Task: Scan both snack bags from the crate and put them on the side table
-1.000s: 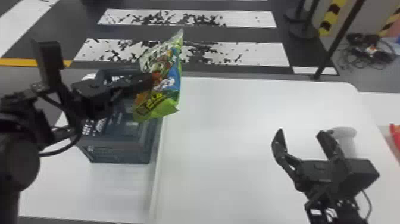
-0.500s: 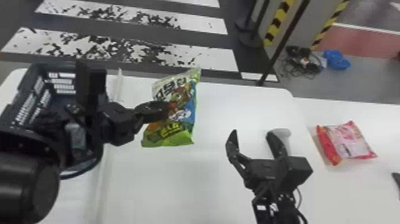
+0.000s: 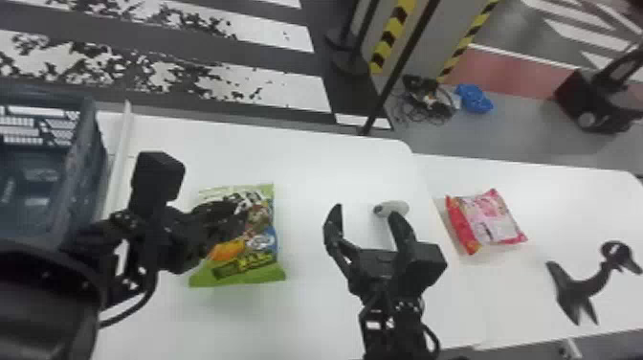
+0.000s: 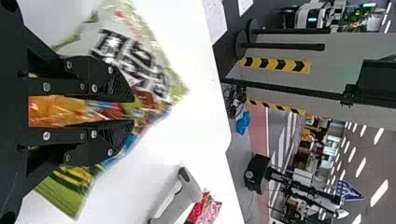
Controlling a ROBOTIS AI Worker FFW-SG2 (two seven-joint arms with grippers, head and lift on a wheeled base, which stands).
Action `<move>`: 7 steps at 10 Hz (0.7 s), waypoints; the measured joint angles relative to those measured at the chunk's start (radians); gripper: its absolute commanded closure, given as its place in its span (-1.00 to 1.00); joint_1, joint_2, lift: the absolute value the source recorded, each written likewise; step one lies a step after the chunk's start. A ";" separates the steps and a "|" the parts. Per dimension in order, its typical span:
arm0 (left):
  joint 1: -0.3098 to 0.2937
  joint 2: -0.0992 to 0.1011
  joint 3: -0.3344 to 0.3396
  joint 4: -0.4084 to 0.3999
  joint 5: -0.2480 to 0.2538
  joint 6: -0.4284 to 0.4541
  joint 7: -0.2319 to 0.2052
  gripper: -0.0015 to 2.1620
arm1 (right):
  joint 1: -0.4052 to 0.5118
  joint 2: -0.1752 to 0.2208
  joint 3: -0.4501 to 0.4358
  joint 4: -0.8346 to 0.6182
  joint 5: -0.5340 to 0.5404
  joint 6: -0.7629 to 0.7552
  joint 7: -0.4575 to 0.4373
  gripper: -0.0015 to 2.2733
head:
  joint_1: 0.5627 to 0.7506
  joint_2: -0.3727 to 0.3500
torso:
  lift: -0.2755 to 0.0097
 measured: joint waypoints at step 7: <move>0.168 0.070 0.250 -0.139 0.076 -0.401 0.042 -0.92 | 0.007 -0.023 -0.003 -0.075 -0.069 0.235 0.078 -0.99 | 0.41 -0.52 | 0.32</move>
